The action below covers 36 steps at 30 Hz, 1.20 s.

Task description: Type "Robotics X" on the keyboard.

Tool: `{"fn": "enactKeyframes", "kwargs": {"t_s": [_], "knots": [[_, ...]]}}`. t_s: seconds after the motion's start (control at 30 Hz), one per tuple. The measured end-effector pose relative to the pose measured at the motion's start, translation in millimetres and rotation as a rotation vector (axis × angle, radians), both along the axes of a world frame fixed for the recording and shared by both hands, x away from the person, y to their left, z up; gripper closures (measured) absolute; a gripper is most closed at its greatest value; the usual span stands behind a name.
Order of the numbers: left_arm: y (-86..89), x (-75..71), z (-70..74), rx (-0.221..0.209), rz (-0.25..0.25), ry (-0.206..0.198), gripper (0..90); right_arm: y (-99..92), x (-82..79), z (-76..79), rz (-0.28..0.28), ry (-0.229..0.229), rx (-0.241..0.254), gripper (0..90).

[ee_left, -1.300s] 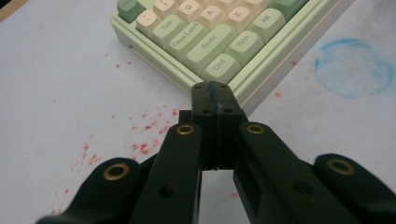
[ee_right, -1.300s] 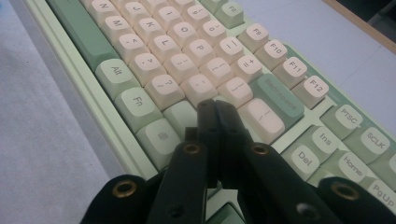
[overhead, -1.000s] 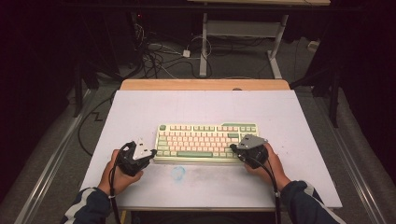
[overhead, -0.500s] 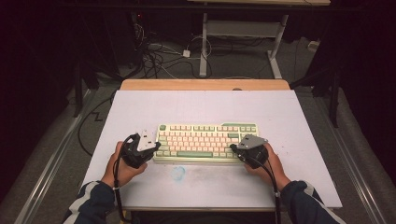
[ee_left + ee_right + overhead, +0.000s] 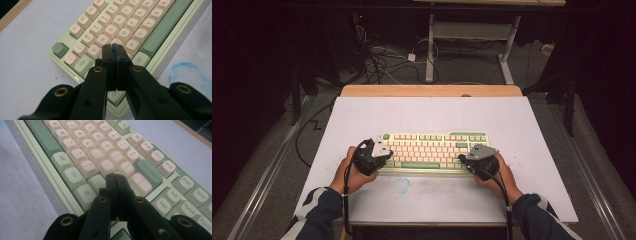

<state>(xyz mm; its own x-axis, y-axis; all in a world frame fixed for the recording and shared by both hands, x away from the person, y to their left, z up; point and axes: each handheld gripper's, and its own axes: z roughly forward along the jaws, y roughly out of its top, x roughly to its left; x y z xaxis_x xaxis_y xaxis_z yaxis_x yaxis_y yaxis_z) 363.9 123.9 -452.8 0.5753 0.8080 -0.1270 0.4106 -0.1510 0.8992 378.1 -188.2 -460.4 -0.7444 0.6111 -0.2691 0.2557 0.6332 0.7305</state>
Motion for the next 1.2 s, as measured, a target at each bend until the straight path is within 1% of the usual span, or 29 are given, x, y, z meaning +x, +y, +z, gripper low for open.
{"fn": "enactKeyframes", "kwargs": {"t_s": [0.27,0.47,0.7,0.93,1.2], "knots": [[-12.3,3.6,-4.3,0.020,-0.023,0.011,85.7,0.1,-0.1,0.0,0.000,-0.001,-0.001,90.0],[-19.3,5.1,-5.5,0.020,-0.036,0.014,85.8,0.0,-0.1,-0.1,0.002,-0.001,-0.001,90.0],[-26.7,6.4,-7.8,0.034,-0.054,0.018,85.7,0.0,-0.1,-0.1,0.002,-0.002,-0.002,90.0],[-30.7,8.1,-9.2,0.042,-0.062,0.023,85.7,0.1,-0.2,-0.1,0.003,-0.004,-0.004,90.0],[-32.0,9.5,-11.3,0.040,-0.061,0.033,85.5,0.1,-0.2,-0.1,0.003,-0.004,-0.004,90.0]]}}
